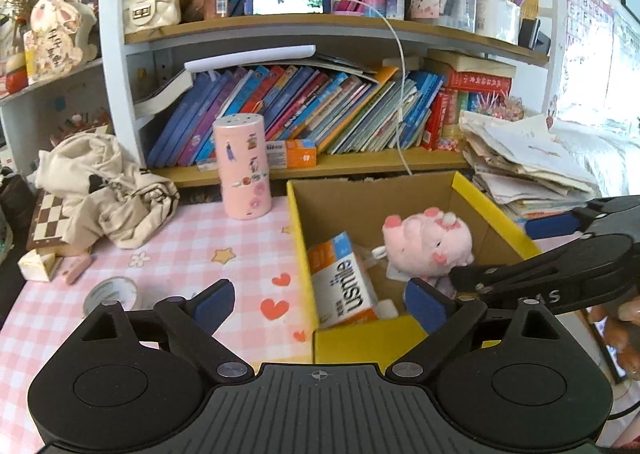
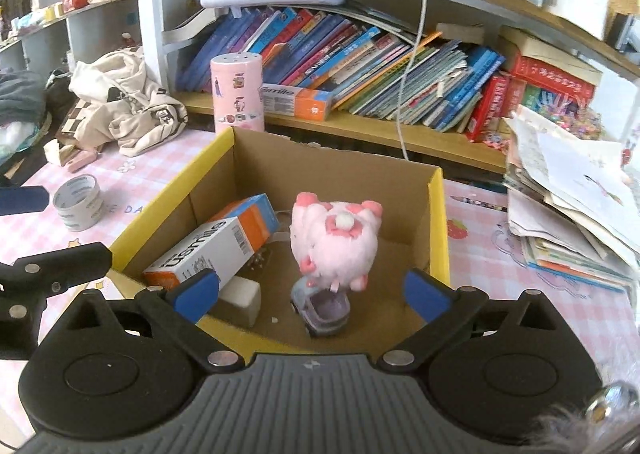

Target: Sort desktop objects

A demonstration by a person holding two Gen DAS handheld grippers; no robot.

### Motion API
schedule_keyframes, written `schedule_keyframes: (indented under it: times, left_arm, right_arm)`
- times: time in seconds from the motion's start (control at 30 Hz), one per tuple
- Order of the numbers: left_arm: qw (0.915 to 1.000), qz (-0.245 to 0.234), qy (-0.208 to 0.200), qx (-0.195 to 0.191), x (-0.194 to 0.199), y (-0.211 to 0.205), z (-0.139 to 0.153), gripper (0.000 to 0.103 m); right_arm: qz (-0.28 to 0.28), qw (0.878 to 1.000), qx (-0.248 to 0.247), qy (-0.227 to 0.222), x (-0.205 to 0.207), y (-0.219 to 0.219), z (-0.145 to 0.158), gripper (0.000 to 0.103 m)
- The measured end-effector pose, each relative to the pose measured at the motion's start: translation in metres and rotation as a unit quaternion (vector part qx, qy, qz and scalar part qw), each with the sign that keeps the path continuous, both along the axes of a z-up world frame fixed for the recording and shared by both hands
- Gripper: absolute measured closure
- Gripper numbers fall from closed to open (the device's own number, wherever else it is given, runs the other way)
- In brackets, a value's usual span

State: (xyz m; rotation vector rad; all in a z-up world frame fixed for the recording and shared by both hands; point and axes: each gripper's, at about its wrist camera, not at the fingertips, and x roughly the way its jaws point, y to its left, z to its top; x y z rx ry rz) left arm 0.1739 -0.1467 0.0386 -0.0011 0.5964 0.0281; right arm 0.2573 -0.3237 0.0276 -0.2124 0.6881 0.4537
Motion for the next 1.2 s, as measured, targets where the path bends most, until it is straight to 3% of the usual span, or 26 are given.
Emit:
schedule_keyframes:
  times: [0.3,0.73,1.2]
  left_arm:
    - [0.9994,-0.033,0.004,0.002,-0.02,0.023,-0.001,0.007]
    - [0.9983,-0.045,0.034,-0.012,-0.044,0.072,-0.011,0.005]
    - [0.9957,-0.072,0.058,-0.005,-0.065,0.107,-0.021,0.005]
  right_arm:
    - [-0.039,0.999,-0.012,0.006,-0.037,0.016,-0.006,0.002]
    - [-0.105,0.993,0.008,0.059,-0.072,0.041,-0.022,0.002]
    - [-0.117,0.99,-0.001,0.082,-0.106,0.082,-0.038,0.0]
